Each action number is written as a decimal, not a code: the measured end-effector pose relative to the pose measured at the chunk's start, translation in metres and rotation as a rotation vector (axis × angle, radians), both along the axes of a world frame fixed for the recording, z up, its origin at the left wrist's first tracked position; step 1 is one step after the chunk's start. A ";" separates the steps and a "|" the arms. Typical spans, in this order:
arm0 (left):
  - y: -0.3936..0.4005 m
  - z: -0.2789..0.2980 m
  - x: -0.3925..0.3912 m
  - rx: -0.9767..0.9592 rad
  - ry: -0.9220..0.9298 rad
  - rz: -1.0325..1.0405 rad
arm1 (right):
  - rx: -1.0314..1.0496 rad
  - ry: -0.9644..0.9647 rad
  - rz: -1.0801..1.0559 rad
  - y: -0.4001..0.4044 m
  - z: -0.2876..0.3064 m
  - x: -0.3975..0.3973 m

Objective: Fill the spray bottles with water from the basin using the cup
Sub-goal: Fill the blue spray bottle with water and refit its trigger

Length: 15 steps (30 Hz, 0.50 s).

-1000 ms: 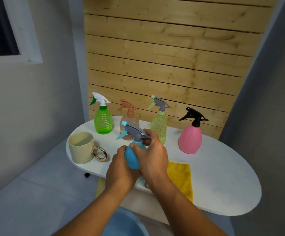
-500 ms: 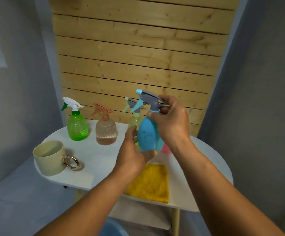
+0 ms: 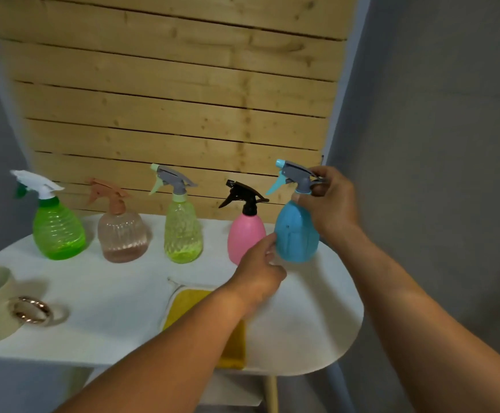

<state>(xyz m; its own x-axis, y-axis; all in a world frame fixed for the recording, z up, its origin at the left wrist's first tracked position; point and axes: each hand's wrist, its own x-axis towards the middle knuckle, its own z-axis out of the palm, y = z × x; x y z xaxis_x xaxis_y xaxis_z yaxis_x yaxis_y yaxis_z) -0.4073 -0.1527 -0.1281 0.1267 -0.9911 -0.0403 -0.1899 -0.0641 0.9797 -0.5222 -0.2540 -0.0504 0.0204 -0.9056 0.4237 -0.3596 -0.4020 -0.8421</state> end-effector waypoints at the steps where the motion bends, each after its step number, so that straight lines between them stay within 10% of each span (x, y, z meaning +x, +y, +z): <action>1: -0.004 -0.003 -0.002 0.007 -0.001 -0.028 | 0.005 0.005 0.002 -0.003 -0.006 -0.003; 15: -0.050 -0.044 -0.019 0.196 -0.058 -0.144 | 0.096 -0.009 0.008 -0.033 -0.058 -0.028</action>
